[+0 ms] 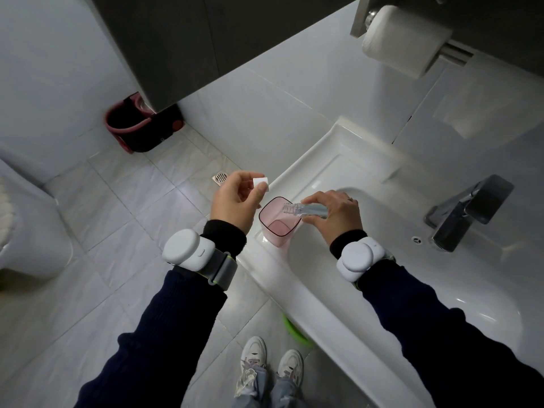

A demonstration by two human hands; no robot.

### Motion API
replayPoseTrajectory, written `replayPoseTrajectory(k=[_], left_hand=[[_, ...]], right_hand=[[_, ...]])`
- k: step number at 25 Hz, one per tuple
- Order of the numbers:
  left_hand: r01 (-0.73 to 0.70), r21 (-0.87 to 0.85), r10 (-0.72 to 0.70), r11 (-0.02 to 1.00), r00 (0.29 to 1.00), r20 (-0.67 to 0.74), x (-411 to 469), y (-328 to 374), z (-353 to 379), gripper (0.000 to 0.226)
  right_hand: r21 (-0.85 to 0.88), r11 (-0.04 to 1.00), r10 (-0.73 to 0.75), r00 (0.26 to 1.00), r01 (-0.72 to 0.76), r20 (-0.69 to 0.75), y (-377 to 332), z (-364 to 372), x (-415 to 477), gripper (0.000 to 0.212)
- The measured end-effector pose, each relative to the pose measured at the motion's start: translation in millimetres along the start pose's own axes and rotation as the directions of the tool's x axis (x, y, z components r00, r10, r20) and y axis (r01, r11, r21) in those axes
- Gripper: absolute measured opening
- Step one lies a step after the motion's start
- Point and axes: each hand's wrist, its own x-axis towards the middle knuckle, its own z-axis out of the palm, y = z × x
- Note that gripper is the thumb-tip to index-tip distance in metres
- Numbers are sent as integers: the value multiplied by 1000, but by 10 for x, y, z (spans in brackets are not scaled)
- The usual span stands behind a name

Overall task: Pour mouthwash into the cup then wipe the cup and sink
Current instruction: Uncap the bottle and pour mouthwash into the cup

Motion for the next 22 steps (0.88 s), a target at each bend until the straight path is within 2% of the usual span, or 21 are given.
replayPoseTrajectory(k=[22], left_hand=[[18, -6, -18, 1000, 1000, 7, 26, -53, -38, 12]], right_hand=[[-41, 999, -33, 999, 32, -23, -3, -31, 57, 26]])
